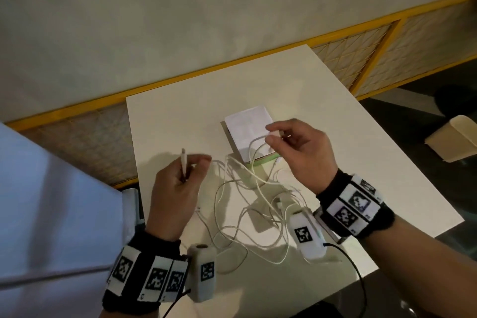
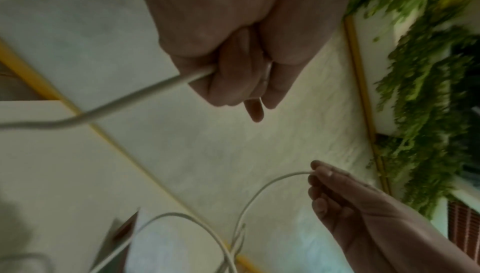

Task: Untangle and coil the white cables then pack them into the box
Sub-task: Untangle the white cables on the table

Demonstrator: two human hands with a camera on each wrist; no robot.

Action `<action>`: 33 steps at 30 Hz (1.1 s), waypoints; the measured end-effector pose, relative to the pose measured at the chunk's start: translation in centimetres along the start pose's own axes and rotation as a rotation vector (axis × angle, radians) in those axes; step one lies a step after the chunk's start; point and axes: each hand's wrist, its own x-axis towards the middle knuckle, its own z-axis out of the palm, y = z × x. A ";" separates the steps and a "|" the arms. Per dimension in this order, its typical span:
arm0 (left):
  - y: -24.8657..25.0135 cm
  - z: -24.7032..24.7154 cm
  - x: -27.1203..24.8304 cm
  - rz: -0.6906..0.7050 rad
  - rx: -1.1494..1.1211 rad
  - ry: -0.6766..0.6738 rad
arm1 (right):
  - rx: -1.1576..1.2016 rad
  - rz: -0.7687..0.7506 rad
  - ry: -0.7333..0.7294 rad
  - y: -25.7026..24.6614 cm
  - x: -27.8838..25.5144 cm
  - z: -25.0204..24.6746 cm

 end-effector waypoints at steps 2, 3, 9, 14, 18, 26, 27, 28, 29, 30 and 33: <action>2.0 -0.2 0.2 0.093 -0.044 -0.001 | 0.144 -0.009 -0.029 -2.5 0.1 0.0; 2.9 -0.1 0.4 0.130 -0.052 -0.023 | 0.182 -0.012 -0.057 -3.2 0.2 0.3; 3.4 2.6 1.3 0.213 0.162 -0.207 | 0.222 0.092 -0.193 -2.7 0.6 2.5; 1.4 3.0 1.0 0.140 0.151 -0.241 | 0.222 0.214 -0.225 0.7 -0.1 2.6; 1.6 3.0 0.9 0.053 0.089 -0.191 | -0.093 0.277 -0.407 4.7 -2.9 4.1; -0.1 2.5 2.7 -0.064 -0.002 -0.135 | -0.537 -0.240 -0.152 7.4 -8.0 6.9; -0.3 2.5 2.9 -0.071 -0.020 -0.136 | -0.554 -0.223 -0.173 7.7 -8.2 6.8; -0.4 2.5 2.9 -0.079 -0.036 -0.140 | -0.557 -0.157 -0.188 8.1 -8.1 6.6; -0.6 2.4 3.0 -0.087 -0.044 -0.144 | -0.534 -0.051 -0.188 8.4 -7.7 6.4; -0.8 2.3 3.1 -0.096 -0.047 -0.149 | -0.497 0.067 -0.172 8.9 -7.1 6.1; -1.5 2.2 3.3 -0.114 -0.032 -0.135 | -0.425 0.363 -0.063 10.9 -4.7 5.0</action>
